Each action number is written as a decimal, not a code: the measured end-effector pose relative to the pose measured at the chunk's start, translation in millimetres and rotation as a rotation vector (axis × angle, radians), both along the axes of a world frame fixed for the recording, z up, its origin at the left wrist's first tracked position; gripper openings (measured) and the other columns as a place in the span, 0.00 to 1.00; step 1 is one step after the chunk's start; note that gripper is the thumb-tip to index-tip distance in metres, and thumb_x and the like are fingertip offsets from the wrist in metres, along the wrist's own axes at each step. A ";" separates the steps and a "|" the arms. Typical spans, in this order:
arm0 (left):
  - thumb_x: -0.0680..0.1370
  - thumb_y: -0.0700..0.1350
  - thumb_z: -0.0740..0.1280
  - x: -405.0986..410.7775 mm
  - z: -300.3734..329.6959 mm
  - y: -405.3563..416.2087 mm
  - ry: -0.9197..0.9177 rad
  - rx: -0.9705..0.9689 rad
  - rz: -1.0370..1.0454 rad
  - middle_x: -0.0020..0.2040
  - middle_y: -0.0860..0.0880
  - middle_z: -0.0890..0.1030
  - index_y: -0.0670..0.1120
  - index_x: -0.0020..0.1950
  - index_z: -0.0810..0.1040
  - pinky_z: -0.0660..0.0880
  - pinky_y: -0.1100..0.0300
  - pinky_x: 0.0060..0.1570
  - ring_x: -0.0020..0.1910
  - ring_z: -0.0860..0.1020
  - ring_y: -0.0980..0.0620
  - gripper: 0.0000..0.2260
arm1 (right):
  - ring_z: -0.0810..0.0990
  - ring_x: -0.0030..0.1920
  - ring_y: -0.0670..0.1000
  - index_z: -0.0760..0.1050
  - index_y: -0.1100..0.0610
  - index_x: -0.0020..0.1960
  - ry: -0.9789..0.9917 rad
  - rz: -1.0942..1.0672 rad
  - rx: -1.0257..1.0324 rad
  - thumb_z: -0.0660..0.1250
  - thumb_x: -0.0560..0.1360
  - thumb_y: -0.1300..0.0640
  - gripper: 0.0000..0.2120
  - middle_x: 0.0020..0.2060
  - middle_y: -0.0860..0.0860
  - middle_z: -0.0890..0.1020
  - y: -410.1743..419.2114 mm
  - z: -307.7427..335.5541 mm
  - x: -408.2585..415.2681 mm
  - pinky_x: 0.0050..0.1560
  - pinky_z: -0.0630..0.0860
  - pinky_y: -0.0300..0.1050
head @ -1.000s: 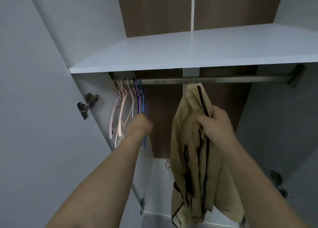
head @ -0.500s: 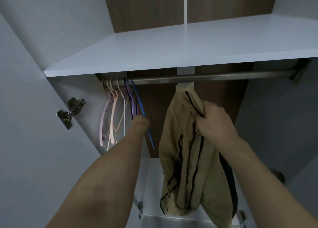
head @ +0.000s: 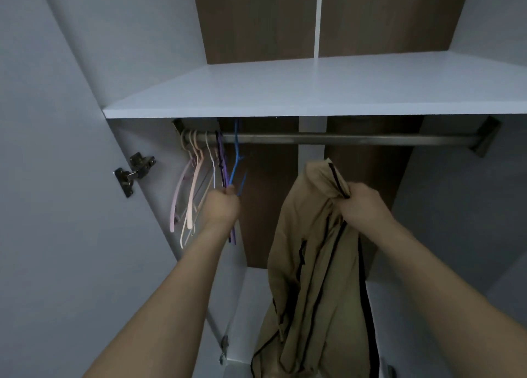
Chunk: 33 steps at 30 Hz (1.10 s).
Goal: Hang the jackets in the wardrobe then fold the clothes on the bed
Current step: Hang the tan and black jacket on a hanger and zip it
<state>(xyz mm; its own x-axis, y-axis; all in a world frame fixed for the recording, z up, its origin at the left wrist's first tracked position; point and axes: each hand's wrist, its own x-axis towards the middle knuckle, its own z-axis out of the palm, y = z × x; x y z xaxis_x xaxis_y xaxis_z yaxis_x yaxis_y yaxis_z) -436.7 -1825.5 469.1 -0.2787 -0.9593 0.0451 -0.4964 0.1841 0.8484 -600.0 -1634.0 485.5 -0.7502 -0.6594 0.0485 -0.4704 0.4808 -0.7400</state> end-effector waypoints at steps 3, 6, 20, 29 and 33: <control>0.83 0.51 0.57 41.2 6.3 40.7 -0.153 -0.126 -0.079 0.39 0.38 0.79 0.41 0.35 0.72 0.72 0.52 0.42 0.45 0.79 0.36 0.20 | 0.78 0.44 0.51 0.80 0.58 0.52 -0.047 -0.031 -0.015 0.61 0.78 0.57 0.10 0.43 0.52 0.81 2.2 -6.5 -10.2 0.50 0.77 0.47; 0.83 0.53 0.56 77.1 22.1 80.0 -0.253 -0.190 -0.117 0.32 0.45 0.73 0.44 0.32 0.68 0.65 0.55 0.33 0.41 0.76 0.38 0.22 | 0.77 0.42 0.51 0.80 0.59 0.51 -0.045 -0.063 -0.019 0.61 0.77 0.59 0.10 0.43 0.52 0.81 2.0 -15.5 -18.7 0.48 0.77 0.46; 0.82 0.58 0.54 126.9 101.1 193.5 -0.474 -0.412 -0.228 0.28 0.50 0.73 0.48 0.32 0.70 0.64 0.59 0.30 0.30 0.73 0.52 0.22 | 0.78 0.47 0.54 0.80 0.51 0.55 -0.017 -0.122 -0.093 0.60 0.76 0.59 0.13 0.46 0.52 0.82 17.6 12.4 -42.1 0.49 0.74 0.45; 0.82 0.58 0.57 111.0 92.3 202.3 -0.361 -0.102 -0.402 0.25 0.53 0.69 0.48 0.34 0.72 0.65 0.60 0.31 0.26 0.69 0.55 0.21 | 0.82 0.47 0.53 0.79 0.45 0.41 -0.147 -0.144 -0.335 0.65 0.76 0.56 0.09 0.42 0.49 0.83 58.9 8.3 -50.7 0.53 0.79 0.53; 0.81 0.58 0.57 109.8 96.0 203.2 -0.359 -0.118 -0.443 0.18 0.55 0.67 0.48 0.32 0.72 0.64 0.62 0.28 0.18 0.66 0.60 0.22 | 0.82 0.48 0.53 0.79 0.45 0.43 -0.136 -0.118 -0.356 0.61 0.78 0.59 0.12 0.42 0.49 0.83 76.1 14.5 -48.6 0.54 0.79 0.53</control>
<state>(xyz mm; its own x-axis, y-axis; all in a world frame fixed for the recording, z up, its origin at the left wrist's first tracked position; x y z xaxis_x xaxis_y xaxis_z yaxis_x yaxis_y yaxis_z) -326.8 -1622.3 565.1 -0.6700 -0.7418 -0.0273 -0.6034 0.5229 0.6021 -648.6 -1557.9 500.0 -0.8349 -0.5284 0.1541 -0.3140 0.2273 -0.9218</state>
